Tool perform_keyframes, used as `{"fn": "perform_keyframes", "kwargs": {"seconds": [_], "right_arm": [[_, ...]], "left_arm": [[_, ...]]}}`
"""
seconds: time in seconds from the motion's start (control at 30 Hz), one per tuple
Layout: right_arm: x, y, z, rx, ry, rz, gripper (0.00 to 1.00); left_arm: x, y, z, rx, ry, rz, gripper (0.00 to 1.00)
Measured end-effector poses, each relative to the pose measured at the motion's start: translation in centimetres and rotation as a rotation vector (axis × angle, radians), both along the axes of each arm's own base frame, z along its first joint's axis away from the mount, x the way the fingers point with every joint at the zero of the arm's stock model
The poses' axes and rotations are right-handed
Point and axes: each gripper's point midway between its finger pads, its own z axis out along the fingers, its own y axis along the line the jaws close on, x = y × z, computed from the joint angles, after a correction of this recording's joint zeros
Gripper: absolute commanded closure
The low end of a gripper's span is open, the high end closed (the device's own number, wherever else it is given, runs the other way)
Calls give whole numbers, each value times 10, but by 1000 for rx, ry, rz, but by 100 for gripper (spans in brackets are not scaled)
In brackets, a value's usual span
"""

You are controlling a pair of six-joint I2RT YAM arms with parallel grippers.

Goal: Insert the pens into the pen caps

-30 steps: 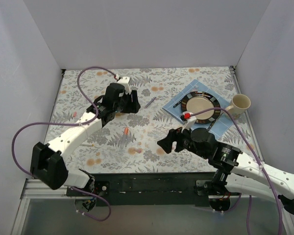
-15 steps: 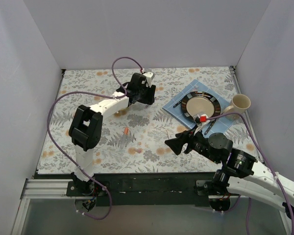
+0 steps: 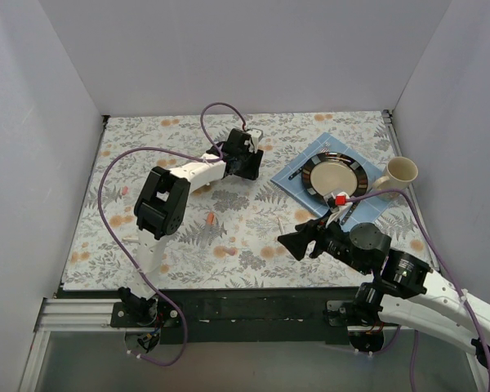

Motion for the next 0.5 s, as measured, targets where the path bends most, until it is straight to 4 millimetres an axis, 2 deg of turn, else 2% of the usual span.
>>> {"fn": "perform_keyframes", "kwargs": {"seconds": [0.23, 0.37, 0.5], "right_arm": [[1, -2, 1, 1, -4, -13, 22], [2, -2, 0, 0, -4, -14, 22], [2, -3, 0, -2, -6, -14, 22]], "left_arm": [[6, 3, -3, 20, -39, -2, 56], [9, 6, -15, 46, -43, 1, 57], [20, 6, -15, 62, -85, 8, 62]]}}
